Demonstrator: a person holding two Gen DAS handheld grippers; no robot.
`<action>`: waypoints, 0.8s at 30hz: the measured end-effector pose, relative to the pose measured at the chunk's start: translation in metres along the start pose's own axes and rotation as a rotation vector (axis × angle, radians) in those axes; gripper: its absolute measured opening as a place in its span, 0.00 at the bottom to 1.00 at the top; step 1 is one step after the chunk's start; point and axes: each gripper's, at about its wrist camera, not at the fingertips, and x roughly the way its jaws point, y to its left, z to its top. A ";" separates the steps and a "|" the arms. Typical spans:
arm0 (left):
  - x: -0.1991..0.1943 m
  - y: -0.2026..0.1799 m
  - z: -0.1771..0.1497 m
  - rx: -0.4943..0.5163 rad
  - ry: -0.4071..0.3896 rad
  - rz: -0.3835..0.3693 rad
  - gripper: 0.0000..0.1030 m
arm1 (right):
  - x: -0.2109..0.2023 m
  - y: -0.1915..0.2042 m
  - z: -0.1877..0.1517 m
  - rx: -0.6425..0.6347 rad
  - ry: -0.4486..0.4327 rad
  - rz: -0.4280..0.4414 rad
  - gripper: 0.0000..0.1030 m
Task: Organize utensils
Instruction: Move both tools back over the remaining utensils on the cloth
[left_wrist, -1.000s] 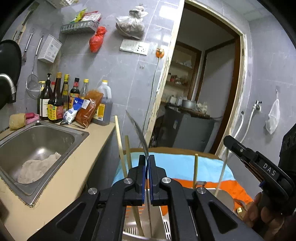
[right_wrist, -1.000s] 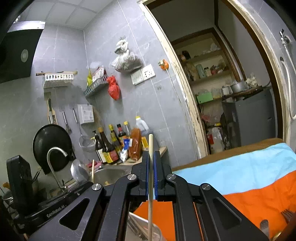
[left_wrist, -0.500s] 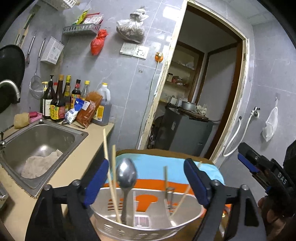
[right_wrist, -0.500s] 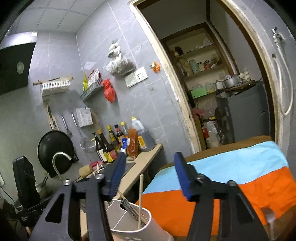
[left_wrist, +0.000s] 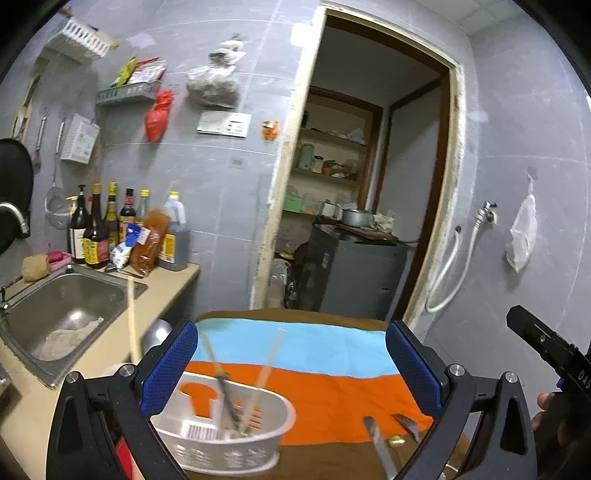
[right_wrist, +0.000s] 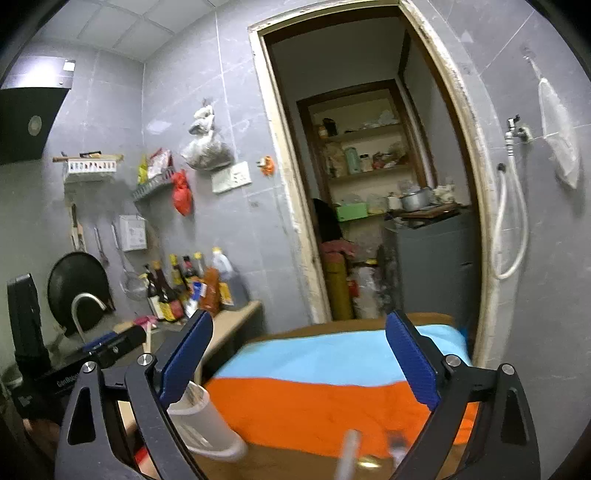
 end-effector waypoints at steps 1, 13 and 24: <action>0.000 -0.010 -0.004 0.006 0.001 -0.005 0.99 | -0.004 -0.005 0.000 -0.001 0.003 -0.010 0.91; 0.018 -0.080 -0.045 0.062 0.095 -0.077 0.99 | -0.038 -0.094 -0.026 0.055 0.104 -0.161 0.91; 0.052 -0.097 -0.084 0.076 0.254 -0.098 0.99 | -0.027 -0.140 -0.069 0.112 0.227 -0.167 0.91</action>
